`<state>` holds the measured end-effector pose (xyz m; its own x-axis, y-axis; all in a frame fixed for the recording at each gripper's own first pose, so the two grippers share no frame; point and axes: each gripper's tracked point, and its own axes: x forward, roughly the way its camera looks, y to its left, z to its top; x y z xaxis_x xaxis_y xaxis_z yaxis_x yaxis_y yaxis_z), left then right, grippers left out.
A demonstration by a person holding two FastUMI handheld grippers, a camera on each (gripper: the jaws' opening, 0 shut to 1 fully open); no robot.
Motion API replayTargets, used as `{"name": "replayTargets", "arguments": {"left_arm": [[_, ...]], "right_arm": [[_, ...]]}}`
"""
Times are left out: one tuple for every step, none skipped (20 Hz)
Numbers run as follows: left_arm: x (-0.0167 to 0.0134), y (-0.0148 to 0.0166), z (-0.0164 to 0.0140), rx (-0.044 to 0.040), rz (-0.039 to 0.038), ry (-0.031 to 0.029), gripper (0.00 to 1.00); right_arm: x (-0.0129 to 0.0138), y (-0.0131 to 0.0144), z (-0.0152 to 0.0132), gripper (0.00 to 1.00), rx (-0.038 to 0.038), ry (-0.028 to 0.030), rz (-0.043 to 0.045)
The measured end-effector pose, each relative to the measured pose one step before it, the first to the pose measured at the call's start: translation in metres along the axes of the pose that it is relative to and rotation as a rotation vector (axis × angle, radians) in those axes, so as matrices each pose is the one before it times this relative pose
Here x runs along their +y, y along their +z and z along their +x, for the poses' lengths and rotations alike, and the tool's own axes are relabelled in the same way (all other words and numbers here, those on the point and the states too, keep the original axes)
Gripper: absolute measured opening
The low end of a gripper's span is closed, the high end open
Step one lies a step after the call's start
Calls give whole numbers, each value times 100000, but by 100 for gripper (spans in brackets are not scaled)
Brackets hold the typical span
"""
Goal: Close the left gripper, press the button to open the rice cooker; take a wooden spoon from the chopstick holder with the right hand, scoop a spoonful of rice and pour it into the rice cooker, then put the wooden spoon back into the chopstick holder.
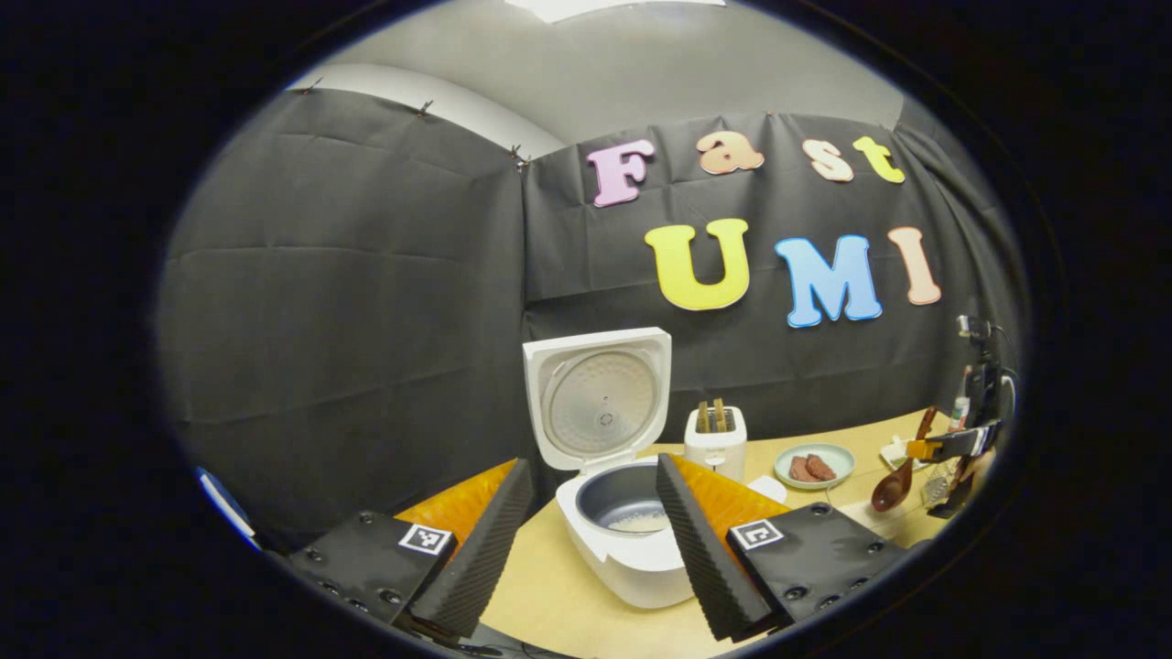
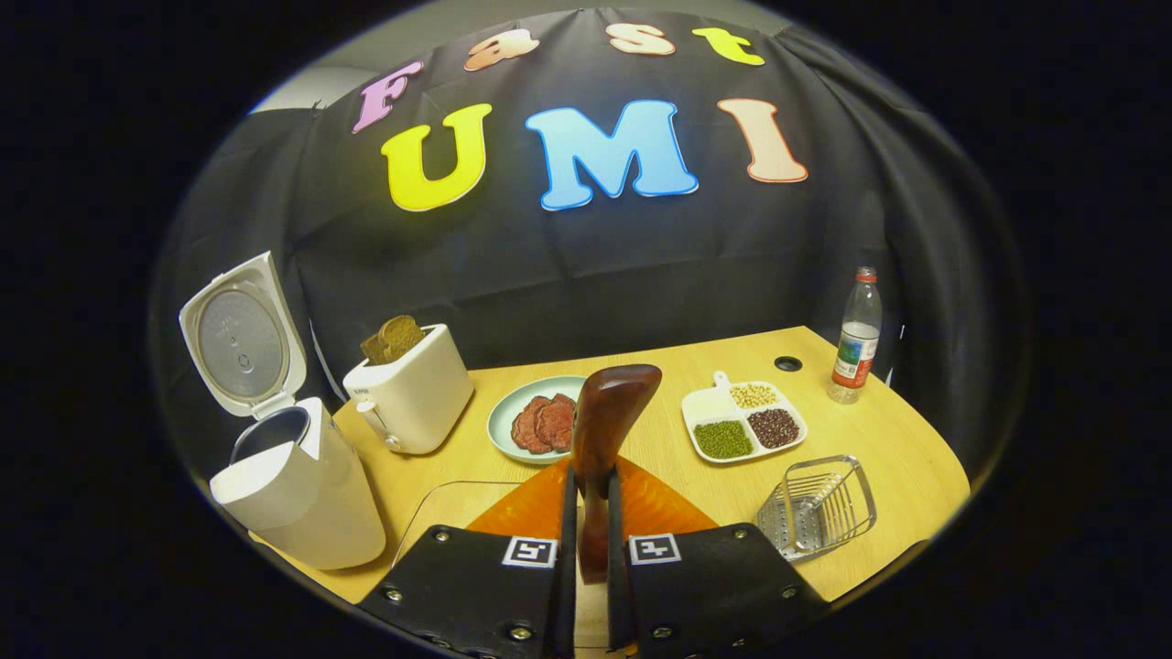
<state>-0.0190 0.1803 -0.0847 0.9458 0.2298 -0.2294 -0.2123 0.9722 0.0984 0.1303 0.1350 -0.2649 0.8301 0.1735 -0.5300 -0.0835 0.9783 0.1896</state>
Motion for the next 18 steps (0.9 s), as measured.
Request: {"name": "replayTargets", "arguments": {"left_arm": [[260,72,39,58,113,182,95],[190,-135,-5,49,145,125,95],[136,137,-69,38,56,9,95],[99,-122,-23,-67,-155,39,92],[51,-115,-21,174,-326,-287,92],[102,-173,-28,93,-320,-155,92],[60,61,-43,4,-254,-56,95],[138,-94,-28,-184,-425,-25,91],[80,23,-10,-26,-481,-168,91],[-13,49,166,28,-458,-230,91],[-63,12,61,-33,-370,-269,91],[-87,-106,-52,-9,-402,-441,99],[-219,-47,-74,-164,-261,-433,97],[-118,-19,-48,-231,-131,-617,95],[-224,292,120,-239,69,-528,93],[-125,222,7,-368,211,-630,91],[-263,85,26,-333,162,-643,91],[-150,90,-90,-204,76,-513,91]], "right_arm": [[687,-934,280,14,2233,758,-125],[770,-590,49,14,1096,915,506],[763,-213,26,15,425,1358,1084],[568,-241,-234,14,700,1339,1352],[581,-247,-160,15,1083,1509,1447],[580,-564,-122,15,1408,1399,1844],[441,-217,-50,15,866,1242,2530],[428,-232,-202,15,998,1377,3236],[240,-100,-130,14,1336,1409,4013],[94,-339,-129,15,1776,1715,5091],[141,-62,-199,15,1410,1840,5696],[-211,-157,-228,15,1552,1112,5490],[-492,22,-187,15,902,401,5295],[-573,42,-201,15,960,382,5591],[-743,160,-213,15,995,380,6393],[-689,18,-283,15,965,482,7148],[-561,265,-270,14,487,1078,7552],[-477,327,-364,14,-189,1257,6476]]}}
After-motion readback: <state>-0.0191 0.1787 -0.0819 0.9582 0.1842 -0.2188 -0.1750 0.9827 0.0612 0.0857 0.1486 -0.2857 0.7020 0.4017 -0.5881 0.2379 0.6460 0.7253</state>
